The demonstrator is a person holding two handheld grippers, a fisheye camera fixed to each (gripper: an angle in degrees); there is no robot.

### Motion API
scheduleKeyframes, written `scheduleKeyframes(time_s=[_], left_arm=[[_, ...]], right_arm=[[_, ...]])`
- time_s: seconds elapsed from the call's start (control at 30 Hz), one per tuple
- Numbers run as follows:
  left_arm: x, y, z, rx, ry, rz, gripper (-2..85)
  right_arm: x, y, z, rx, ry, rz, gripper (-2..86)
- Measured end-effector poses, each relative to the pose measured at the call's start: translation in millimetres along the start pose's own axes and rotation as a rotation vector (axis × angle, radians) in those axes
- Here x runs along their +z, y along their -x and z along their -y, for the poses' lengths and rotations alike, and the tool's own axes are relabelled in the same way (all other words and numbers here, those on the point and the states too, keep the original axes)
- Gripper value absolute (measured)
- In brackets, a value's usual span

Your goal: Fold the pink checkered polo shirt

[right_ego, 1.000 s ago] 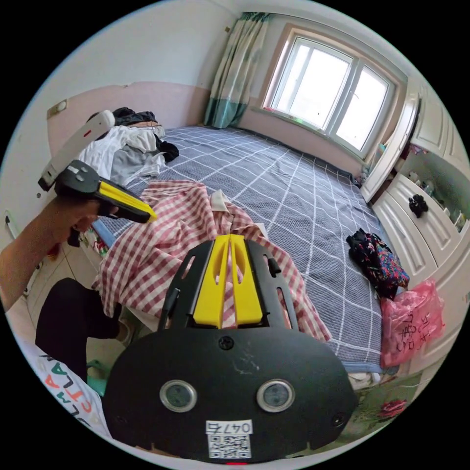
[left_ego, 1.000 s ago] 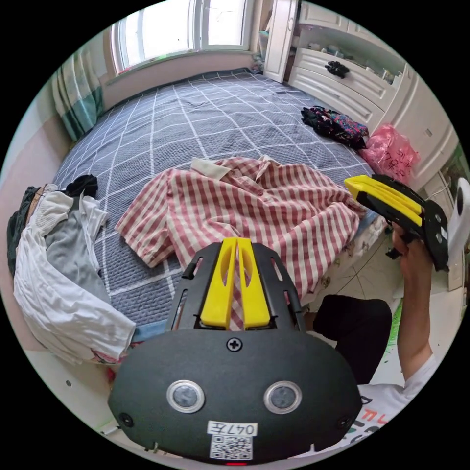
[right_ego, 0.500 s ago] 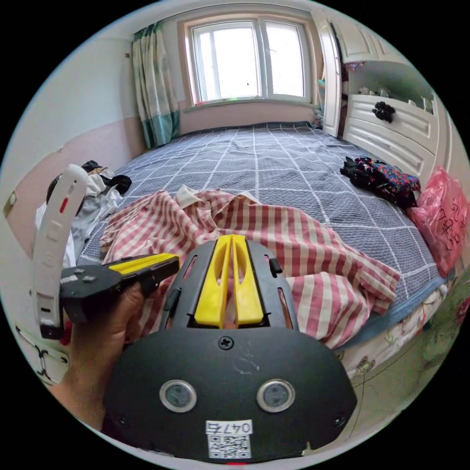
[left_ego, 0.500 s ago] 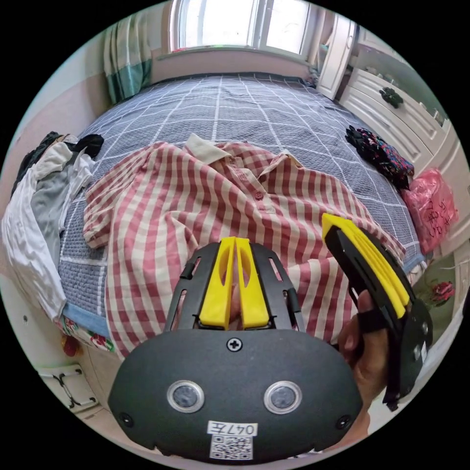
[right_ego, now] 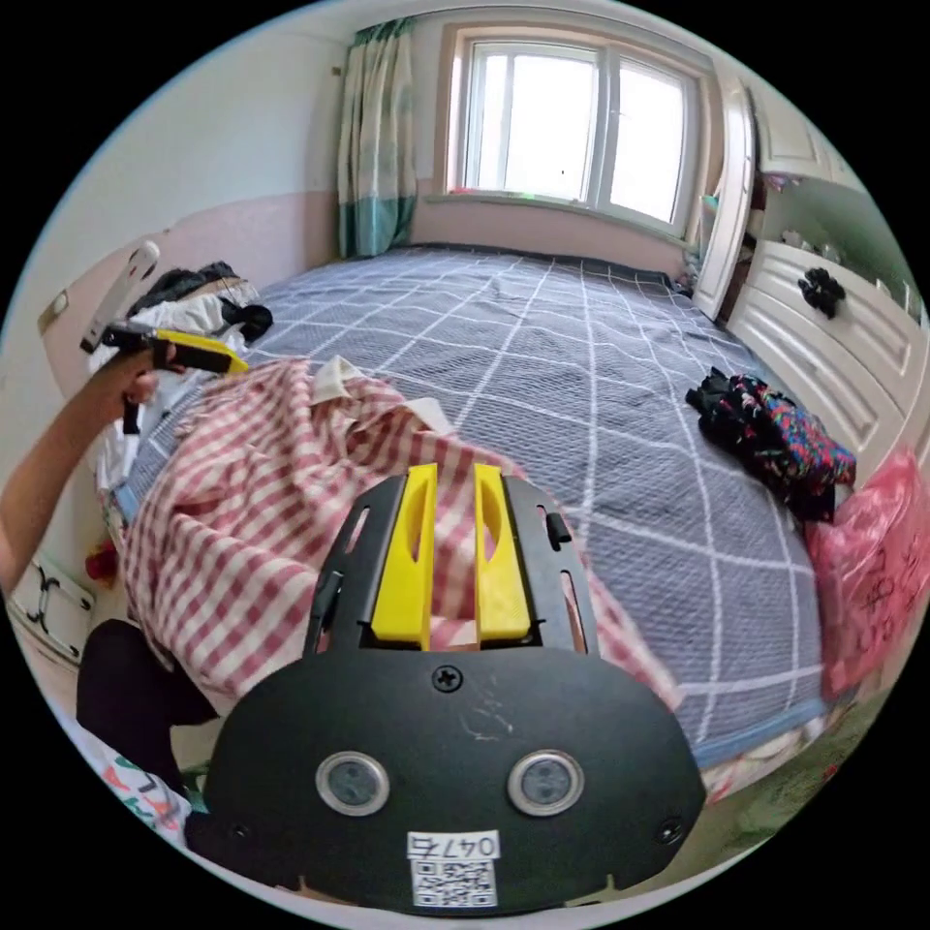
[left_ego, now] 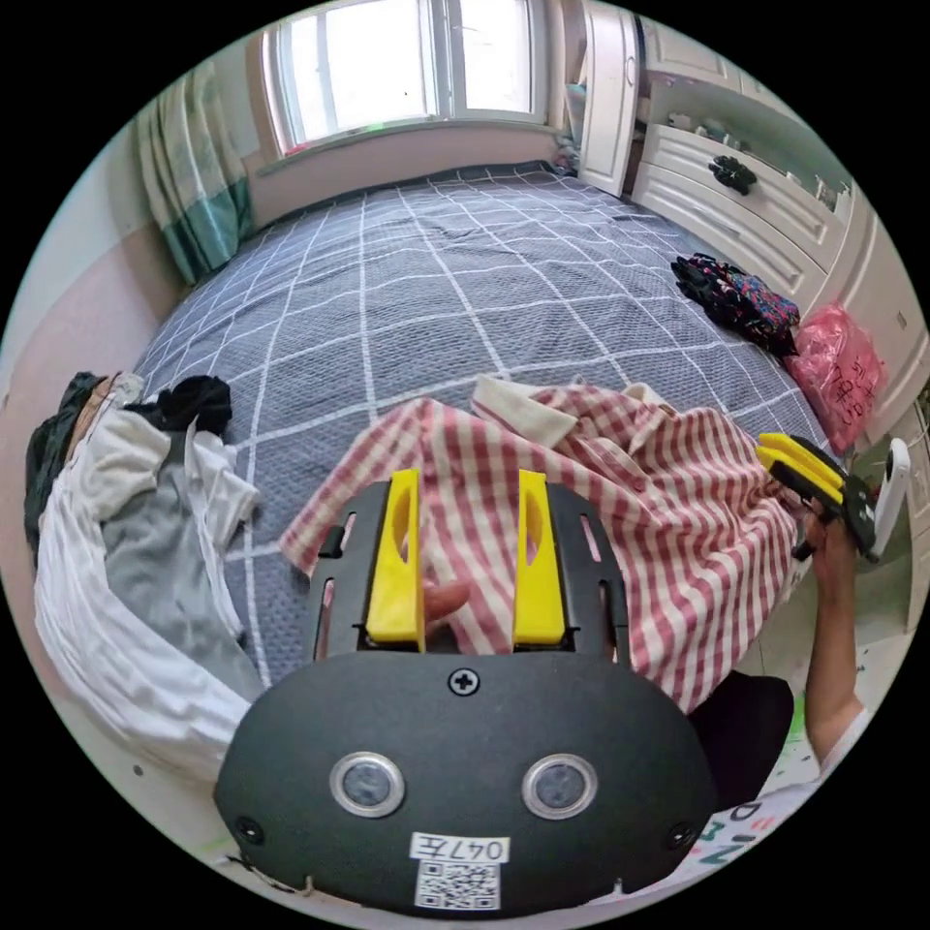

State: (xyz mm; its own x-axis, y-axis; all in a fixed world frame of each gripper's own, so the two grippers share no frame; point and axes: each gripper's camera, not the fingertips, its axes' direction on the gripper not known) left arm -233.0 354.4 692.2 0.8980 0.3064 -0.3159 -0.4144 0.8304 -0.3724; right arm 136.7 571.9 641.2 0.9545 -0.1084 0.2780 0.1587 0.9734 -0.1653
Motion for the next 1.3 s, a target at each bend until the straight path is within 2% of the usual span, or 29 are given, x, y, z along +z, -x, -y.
scheduleKeyframes(time_s=[0.13, 0.2, 0.33, 0.57, 0.77, 0.93, 1.07, 1.2, 1.3], left_arm=[[39.4, 32.7, 56.5, 0.033, 0.073, -0.054, 11.2], [75.0, 41.9, 88.1, 0.076, 0.169, -0.12, 7.9], [118.5, 37.7, 109.8, 0.184, 0.352, -0.129, 2.7], [92.6, 31.1, 54.1, 0.336, 0.351, -0.14, -0.7], [57.7, 52.9, 15.7, 0.276, 0.267, -0.268, -0.7], [34.3, 90.6, 43.0, 0.182, 0.107, -0.187, 0.1], [76.3, 98.8, 80.9, 0.197, 0.217, -0.293, 3.2], [102.6, 91.9, 88.0, 0.199, 0.362, -0.326, 14.7], [72.0, 90.1, 79.9, 0.258, 0.264, -0.283, 15.8]], right_arm=[[37.5, -47.1, 43.8, -0.059, 0.087, -0.044, 0.9], [60.7, -57.4, 59.0, -0.098, 0.149, -0.036, 0.8], [105.3, -44.3, 78.3, -0.216, 0.288, 0.076, 0.7], [74.1, 30.4, 40.7, -0.405, 0.254, 0.126, -0.3], [35.7, 52.7, 22.4, -0.487, 0.265, 0.159, 0.4], [15.6, 3.8, 69.8, -0.397, 0.118, 0.06, 0.9], [63.7, -24.6, 112.0, -0.425, 0.16, -0.041, 1.2], [102.7, -11.2, 111.2, -0.501, 0.256, 0.054, 2.7], [91.1, 19.8, 95.0, -0.591, 0.219, 0.15, 2.6]])
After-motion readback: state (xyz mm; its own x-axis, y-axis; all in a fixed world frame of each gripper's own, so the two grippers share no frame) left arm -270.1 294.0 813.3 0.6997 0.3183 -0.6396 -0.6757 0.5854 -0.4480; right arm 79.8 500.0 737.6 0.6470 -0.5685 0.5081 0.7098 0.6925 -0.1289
